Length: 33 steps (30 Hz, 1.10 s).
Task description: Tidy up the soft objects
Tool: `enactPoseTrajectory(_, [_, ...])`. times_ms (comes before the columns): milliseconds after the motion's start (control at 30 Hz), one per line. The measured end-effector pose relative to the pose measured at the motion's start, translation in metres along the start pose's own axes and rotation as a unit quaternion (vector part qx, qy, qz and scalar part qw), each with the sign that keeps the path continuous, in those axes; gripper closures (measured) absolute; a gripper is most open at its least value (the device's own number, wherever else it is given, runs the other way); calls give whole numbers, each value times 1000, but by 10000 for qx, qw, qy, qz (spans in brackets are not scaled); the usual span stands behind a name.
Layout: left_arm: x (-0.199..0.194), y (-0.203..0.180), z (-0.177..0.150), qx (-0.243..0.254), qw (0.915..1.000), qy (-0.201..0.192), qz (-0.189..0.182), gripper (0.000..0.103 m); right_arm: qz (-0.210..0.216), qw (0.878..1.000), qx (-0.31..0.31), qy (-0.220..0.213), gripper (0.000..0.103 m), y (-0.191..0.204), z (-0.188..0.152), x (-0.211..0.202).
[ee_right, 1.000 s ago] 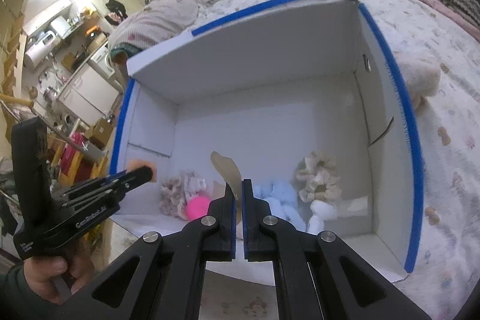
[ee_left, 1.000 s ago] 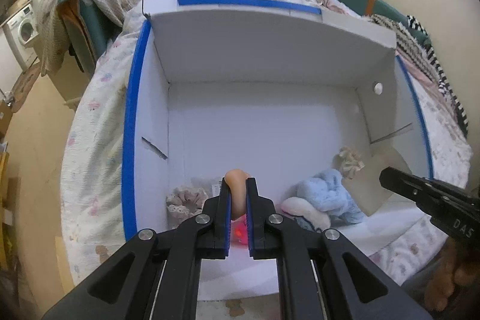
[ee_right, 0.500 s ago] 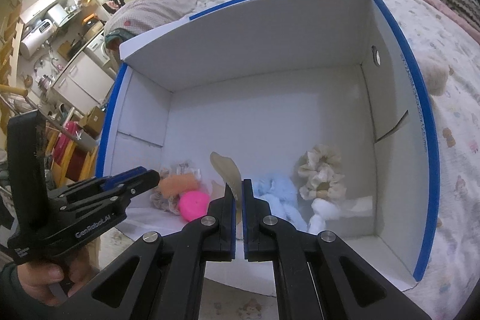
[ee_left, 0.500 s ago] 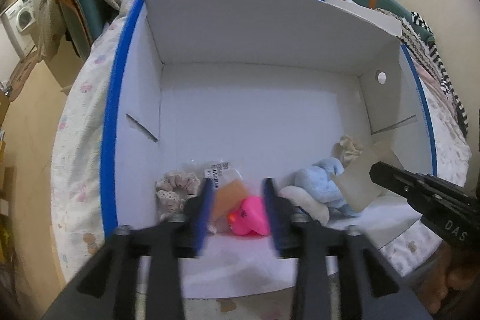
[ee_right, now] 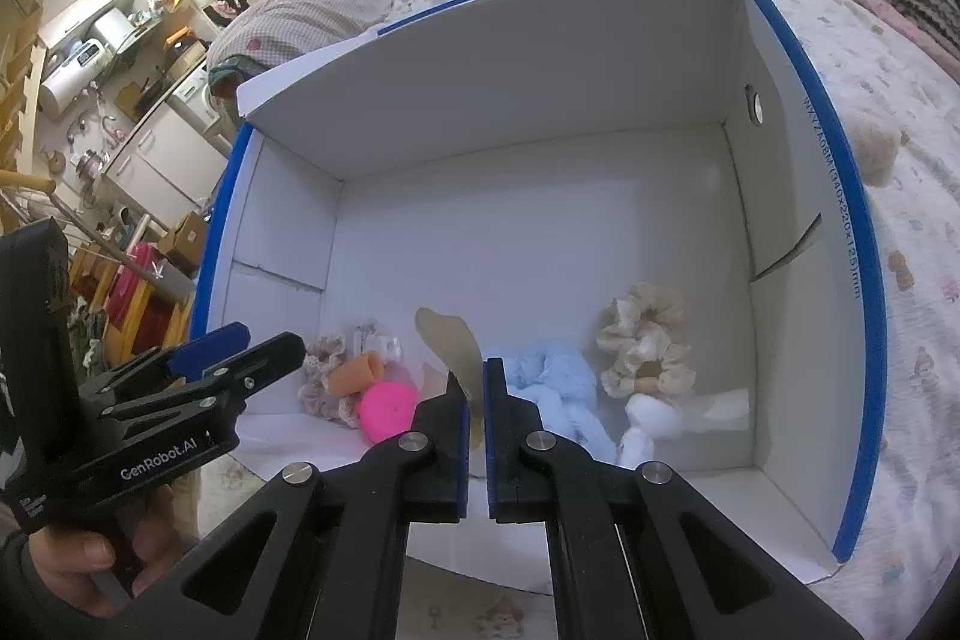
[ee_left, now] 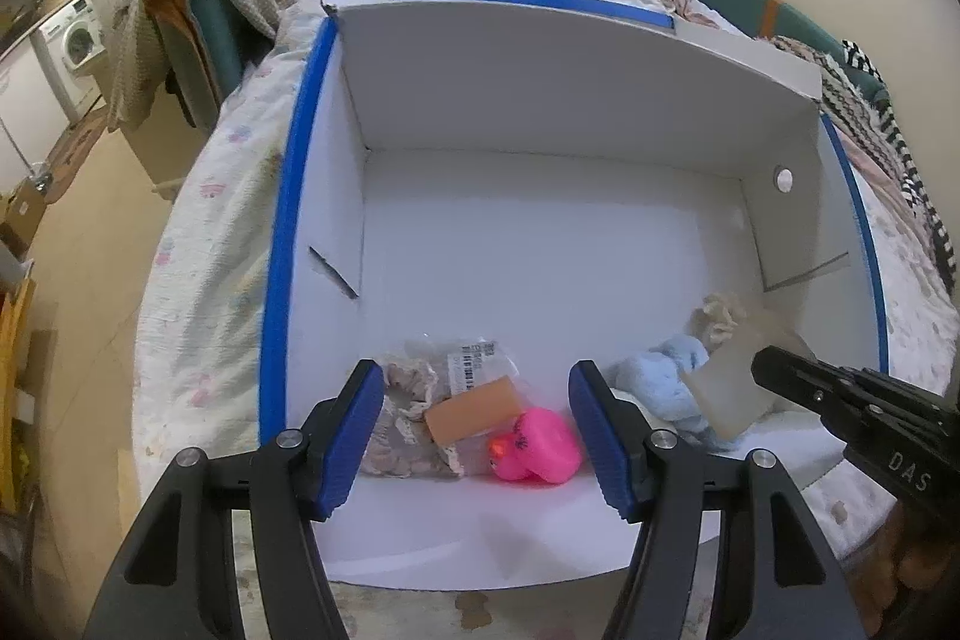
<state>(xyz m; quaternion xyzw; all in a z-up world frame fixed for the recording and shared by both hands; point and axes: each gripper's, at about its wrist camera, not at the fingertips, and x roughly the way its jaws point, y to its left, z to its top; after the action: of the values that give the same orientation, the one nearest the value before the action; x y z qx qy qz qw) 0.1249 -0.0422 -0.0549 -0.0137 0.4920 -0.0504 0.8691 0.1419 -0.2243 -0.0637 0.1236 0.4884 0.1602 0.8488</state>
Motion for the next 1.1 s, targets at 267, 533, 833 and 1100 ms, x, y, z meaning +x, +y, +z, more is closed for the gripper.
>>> enactPoseTrajectory(267, [-2, -1, 1, 16, 10000, -71, 22, 42, -88, 9998, 168, 57, 91, -6, 0, 2])
enactPoseTrajectory(533, [-5, -3, 1, 36, 9999, -158, 59, 42, -191, 9993, 272, -185, 9, -7, 1, -6])
enactPoseTrajectory(833, [-10, -4, 1, 82, 9996, -232, 122, 42, -226, 9979, 406, -447, 0, -8, 5, -16])
enactPoseTrajectory(1100, [-20, 3, -2, -77, 9994, -282, 211, 42, -91, 9964, 653, -542, 0, -5, 6, -22])
